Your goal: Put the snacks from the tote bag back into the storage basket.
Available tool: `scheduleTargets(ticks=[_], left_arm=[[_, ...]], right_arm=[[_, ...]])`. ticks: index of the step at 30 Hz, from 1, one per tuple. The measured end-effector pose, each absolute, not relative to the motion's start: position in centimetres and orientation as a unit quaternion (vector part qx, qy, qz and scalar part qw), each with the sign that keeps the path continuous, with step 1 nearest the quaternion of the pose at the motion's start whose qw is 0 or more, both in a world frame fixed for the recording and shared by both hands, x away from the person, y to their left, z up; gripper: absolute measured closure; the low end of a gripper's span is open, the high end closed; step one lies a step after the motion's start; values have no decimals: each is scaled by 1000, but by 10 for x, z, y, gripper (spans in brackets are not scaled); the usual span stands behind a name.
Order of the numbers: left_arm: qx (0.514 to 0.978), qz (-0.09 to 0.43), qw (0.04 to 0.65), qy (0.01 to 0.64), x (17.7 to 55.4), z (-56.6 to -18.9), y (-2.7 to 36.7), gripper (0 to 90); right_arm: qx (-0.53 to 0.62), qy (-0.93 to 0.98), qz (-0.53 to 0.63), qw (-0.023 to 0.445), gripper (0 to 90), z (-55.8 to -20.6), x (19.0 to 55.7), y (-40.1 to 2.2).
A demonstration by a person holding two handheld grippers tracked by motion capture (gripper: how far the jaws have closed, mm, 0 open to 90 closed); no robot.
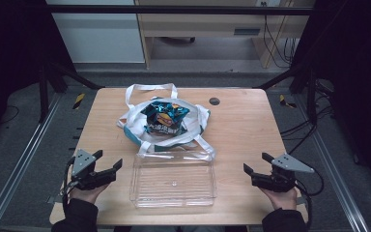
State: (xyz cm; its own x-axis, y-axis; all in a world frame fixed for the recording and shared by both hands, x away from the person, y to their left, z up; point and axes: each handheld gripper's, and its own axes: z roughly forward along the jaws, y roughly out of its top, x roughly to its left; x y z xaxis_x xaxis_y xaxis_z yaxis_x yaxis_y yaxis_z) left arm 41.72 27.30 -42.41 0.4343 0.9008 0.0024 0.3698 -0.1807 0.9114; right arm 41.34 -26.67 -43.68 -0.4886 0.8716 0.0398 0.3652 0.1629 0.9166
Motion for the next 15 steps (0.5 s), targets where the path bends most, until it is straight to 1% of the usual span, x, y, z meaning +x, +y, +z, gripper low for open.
scheduleTargets(ticks=[9, 15], left_arm=[[713, 284, 471, 434, 421, -414, 261, 221], [714, 283, 479, 424, 424, -408, 257, 256]], right_arm=[[435, 715, 481, 262, 179, -437, 413, -266], [435, 716, 479, 262, 182, -437, 414, -265]])
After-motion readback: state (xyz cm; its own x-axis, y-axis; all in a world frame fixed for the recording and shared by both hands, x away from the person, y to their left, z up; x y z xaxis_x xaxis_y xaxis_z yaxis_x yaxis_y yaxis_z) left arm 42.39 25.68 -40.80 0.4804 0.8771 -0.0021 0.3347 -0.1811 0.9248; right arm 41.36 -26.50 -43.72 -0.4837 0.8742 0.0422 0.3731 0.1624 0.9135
